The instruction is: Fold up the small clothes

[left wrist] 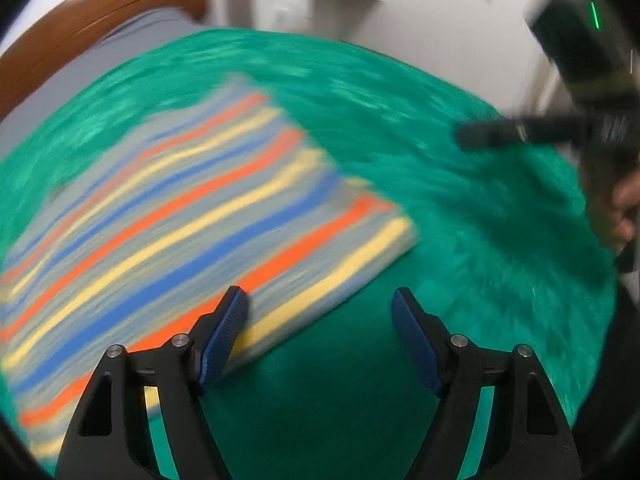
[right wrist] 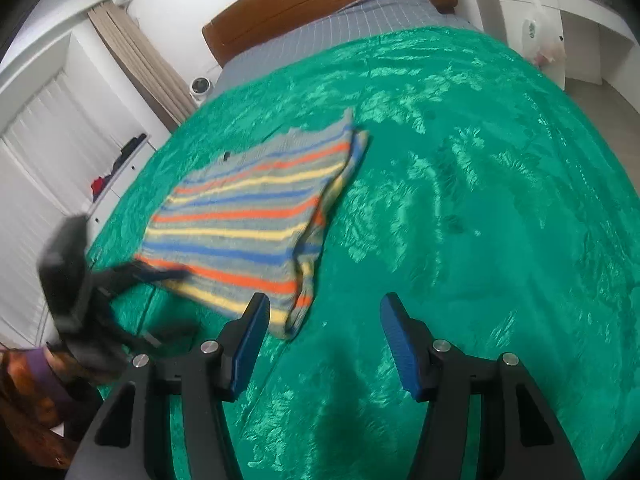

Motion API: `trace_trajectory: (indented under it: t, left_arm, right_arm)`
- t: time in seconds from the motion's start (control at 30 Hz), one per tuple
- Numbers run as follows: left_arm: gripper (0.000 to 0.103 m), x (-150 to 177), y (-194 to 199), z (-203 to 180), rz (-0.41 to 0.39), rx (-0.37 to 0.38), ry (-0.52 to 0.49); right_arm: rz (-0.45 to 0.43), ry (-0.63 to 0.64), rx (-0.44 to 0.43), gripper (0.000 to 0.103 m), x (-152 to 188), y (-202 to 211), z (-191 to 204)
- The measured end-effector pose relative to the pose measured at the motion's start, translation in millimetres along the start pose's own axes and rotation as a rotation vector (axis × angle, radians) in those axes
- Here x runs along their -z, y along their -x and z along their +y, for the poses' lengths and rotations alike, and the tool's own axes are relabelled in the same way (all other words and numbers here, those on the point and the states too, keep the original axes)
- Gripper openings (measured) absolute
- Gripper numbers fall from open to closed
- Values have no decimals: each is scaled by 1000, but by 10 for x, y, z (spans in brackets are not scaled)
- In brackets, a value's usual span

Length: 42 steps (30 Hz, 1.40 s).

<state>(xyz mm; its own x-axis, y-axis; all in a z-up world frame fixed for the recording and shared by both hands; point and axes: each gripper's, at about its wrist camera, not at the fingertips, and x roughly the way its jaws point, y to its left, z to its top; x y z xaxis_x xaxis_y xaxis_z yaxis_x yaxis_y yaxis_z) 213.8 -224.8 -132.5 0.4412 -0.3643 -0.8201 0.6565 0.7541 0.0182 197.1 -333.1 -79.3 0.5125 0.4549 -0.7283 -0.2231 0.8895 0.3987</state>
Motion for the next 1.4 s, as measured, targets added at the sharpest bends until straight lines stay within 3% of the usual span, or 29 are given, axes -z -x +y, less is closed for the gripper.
trace_trajectory:
  t: [0.1,0.13,0.17,0.2,0.23,0.33,0.43,0.47,0.5,0.53,0.7,0.87,1.0,1.13,1.4]
  left_arm:
    - [75,-127,-193,-287,-30,-68,-71]
    - [57,-165,-210,-318,-49,-74,-73]
    - [26,-186,-212,-322,-57,-73,-70]
    - [15,-198,-222,-311,-58,-80,-62]
    - [12,-190,-197,-283,-63,-91,-50]
    - [10,-192,-159,-187,-99,-67,5]
    - [10,-192,-84,-102,-136,-44,48]
    - [10,-152,-22,-78,-149,-38,60]
    - [10,-170,-3,-52,-167,-32,80]
    - [10,-165,38,-23,-181,-30,95]
    - [9,69,538,336,-280,-27,256]
    - [9,504,1049,832,-348,-62,434]
    - [9,917,1353,1328,-373,-95,603]
    - [9,1305,1445,1670,-373,-128,721]
    - [9,1734,1374,2222,-330,-188,849]
  right_arm:
    - [13,-36,-54,60,-198,-154,-124]
    - [22,-58,-80,60,-301,-262,-188]
    - [27,-80,-95,60,-408,-383,-239]
    - [34,-99,-110,60,-492,-491,-277]
    - [51,-135,-139,60,-608,-661,-331]
    - [91,-270,-199,60,-906,-1130,-461]
    - [103,-298,-240,56,-1114,-1446,-386]
    - [106,-277,-203,38,-1165,-1505,-335]
    - [97,-261,-153,13,-1206,-1526,-288]
    - [88,-260,-128,9,-1236,-1523,-256]
    - [-4,-153,-125,9,-1402,-1220,239]
    - [-15,-64,-192,9,-1642,-1271,971]
    - [30,39,-218,9,-1760,-1706,1752]
    - [83,75,-235,9,-1778,-2197,2295]
    - [176,139,-239,9,-1623,-3030,2968]
